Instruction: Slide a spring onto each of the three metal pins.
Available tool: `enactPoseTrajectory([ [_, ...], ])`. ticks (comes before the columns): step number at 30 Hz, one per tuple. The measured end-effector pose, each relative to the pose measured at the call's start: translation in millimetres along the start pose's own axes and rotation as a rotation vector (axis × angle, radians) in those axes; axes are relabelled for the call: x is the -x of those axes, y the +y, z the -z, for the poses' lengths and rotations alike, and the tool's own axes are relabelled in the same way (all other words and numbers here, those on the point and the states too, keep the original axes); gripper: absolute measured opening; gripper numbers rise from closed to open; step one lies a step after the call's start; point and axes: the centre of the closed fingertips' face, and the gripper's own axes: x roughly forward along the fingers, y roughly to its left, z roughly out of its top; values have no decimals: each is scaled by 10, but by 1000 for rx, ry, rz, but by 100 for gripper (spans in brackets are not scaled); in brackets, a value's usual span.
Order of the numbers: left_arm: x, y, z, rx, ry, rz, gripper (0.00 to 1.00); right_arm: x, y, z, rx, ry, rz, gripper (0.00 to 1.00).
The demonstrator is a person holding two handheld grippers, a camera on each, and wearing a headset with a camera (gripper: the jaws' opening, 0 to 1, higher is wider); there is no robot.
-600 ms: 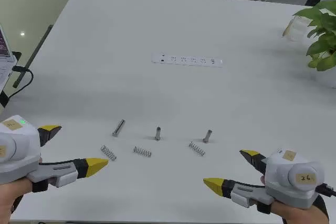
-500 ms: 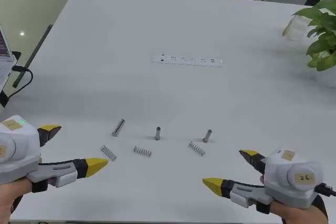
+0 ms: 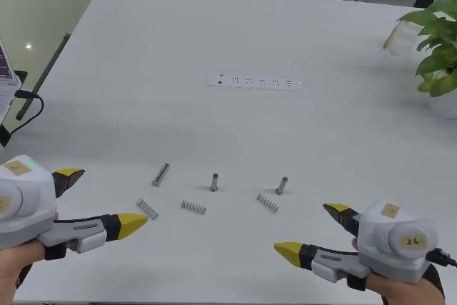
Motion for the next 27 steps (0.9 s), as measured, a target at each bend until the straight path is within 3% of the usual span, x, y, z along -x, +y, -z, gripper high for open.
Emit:
enactPoseTrajectory([
  [27,75,-19,54,7,2,-4,85,9,65,37,12,19,-20,77],
])
